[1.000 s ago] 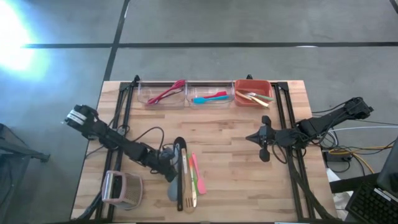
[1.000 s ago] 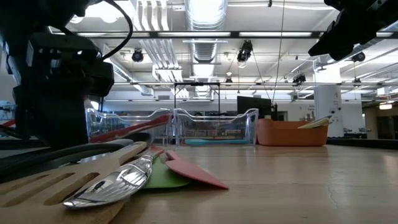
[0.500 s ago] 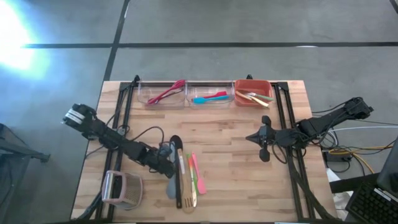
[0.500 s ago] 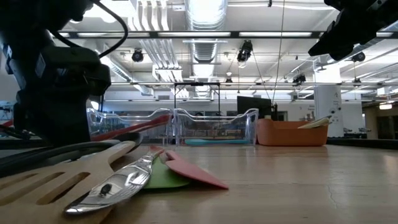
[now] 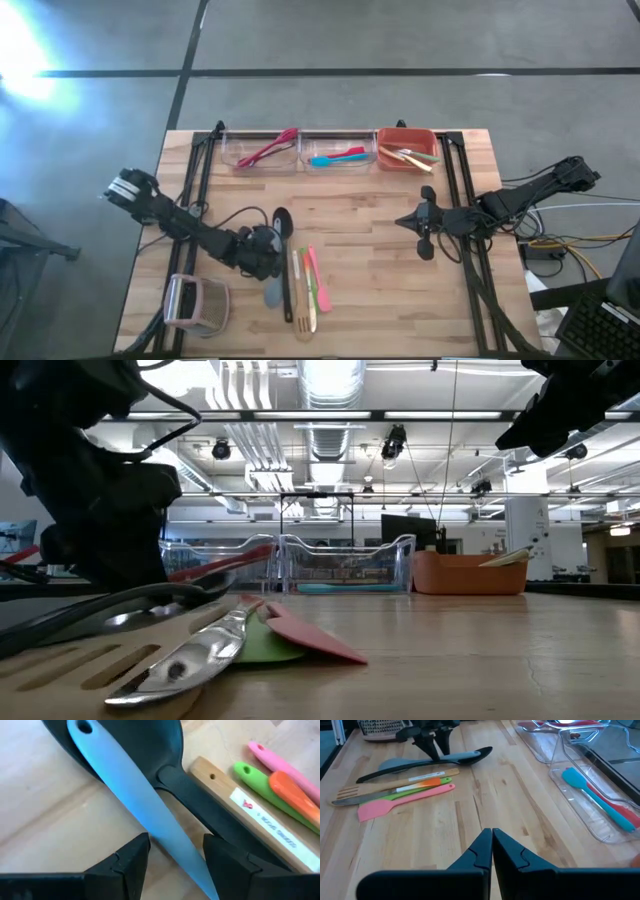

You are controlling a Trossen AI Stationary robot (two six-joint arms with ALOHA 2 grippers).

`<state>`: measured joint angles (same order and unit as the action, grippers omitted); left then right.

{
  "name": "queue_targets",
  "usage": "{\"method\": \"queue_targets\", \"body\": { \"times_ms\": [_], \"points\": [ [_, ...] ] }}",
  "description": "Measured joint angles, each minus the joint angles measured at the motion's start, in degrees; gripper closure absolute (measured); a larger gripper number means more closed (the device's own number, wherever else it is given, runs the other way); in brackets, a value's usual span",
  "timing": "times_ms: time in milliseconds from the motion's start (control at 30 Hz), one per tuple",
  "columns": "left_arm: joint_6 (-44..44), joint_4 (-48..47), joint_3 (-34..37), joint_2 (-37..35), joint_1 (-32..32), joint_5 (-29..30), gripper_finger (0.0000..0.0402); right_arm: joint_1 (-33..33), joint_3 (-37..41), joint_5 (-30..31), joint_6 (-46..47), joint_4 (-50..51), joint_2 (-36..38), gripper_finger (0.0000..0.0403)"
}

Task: Pick & Place Kitchen Items
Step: Put the gray serving spoon into the left transparent bin

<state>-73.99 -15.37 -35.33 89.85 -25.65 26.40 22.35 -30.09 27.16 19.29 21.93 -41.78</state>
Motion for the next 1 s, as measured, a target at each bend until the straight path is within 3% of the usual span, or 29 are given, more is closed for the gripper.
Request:
{"method": "queue_targets", "body": {
  "times_ms": [367, 667, 1000],
  "points": [
    [1.0, 0.6, 0.0, 5.4, 0.0, 1.4, 0.0219, 0.0, 0.0, 0.0, 0.0, 0.0, 0.0, 0.0394],
    [2.5, 1.4, 0.1, 4.4, 0.2, 0.6, 0.0342, 0.0, 0.0, 0.0, 0.2, 0.0, 0.0, 0.0394],
    [8.8, 1.9, -0.7, -0.2, 0.1, -0.3, 0.0346, 0.0, 0.0, 0.0, 0.2, 0.0, 0.0, 0.0394]
  ]
}}
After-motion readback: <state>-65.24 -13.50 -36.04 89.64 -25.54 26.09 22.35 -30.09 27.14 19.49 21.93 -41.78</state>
